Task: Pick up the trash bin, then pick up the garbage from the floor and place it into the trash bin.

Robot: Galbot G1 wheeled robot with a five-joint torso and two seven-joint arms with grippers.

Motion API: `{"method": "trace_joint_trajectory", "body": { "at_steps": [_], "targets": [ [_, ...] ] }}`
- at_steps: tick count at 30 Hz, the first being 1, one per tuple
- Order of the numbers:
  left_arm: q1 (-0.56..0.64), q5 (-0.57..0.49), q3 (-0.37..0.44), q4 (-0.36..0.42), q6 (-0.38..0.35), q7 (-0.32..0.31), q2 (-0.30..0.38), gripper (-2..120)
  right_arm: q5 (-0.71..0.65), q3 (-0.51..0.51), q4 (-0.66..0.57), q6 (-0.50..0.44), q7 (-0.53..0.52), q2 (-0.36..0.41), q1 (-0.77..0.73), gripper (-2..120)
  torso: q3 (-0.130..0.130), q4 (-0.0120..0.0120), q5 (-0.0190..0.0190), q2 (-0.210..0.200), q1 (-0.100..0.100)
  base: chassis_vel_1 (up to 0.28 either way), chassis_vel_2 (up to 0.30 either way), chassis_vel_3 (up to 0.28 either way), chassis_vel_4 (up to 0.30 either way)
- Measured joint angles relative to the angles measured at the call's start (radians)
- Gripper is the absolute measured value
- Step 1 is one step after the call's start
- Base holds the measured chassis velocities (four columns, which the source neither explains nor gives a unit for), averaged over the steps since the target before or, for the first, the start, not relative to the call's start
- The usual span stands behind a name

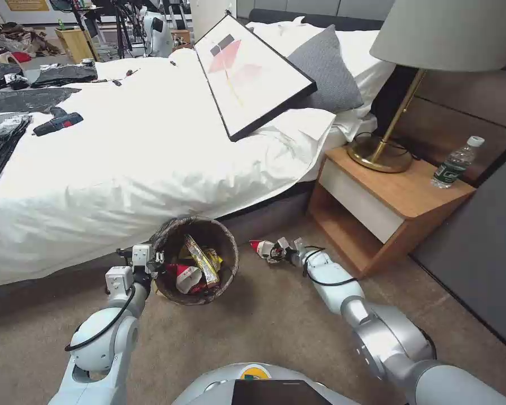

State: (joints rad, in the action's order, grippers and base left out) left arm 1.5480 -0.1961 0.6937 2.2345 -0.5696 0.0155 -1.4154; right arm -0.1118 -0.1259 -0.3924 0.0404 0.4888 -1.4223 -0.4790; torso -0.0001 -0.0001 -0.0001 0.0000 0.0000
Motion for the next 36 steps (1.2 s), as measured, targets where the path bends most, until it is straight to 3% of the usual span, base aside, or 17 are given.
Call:
{"method": "trace_joint_trajectory", "body": {
  "at_steps": [6,13,15,19,23,30,36],
  "targets": [
    [0.001,0.000,-0.001,0.001,0.002,0.000,0.000,3,-0.009,-0.001,0.000,0.005,-0.002,-0.002,0.001,73,0.000,0.0000,0.0000,0.000,0.000,0.000,0.000,0.000,0.000],
    [0.003,0.001,-0.001,0.001,0.007,0.001,0.000,3,-0.009,0.000,-0.009,0.002,-0.002,-0.002,0.000,44,0.000,0.0001,0.0001,0.000,0.000,0.000,0.000,0.000,0.000],
    [0.003,0.001,-0.001,0.001,0.007,0.002,0.000,3,-0.009,0.000,-0.010,0.002,-0.002,-0.003,0.000,41,0.000,0.0002,0.0001,0.000,0.000,0.000,0.000,0.000,0.000],
    [0.004,0.002,0.000,0.001,0.010,0.003,0.000,3,-0.006,-0.001,-0.018,-0.003,-0.004,-0.007,-0.007,21,0.000,0.0002,0.0002,0.000,0.000,0.000,0.000,0.000,0.000],
    [0.004,0.003,0.001,0.001,0.012,0.004,-0.001,3,-0.005,-0.001,-0.019,-0.007,-0.009,-0.008,-0.010,8,0.000,0.0003,0.0002,0.000,0.000,0.000,0.000,0.000,0.000],
    [0.003,0.005,0.001,0.001,0.012,0.004,-0.004,3,0.009,-0.005,-0.062,-0.018,-0.026,0.001,-0.033,2,0.000,0.0002,0.0002,0.000,0.000,0.000,0.000,0.000,0.000],
    [0.005,0.004,0.002,0.005,0.011,0.002,-0.004,3,0.061,-0.016,-0.294,0.001,-0.053,0.061,-0.133,2,0.000,-0.0001,0.0001,0.000,0.000,0.000,0.000,0.000,0.000]
  ]
}}
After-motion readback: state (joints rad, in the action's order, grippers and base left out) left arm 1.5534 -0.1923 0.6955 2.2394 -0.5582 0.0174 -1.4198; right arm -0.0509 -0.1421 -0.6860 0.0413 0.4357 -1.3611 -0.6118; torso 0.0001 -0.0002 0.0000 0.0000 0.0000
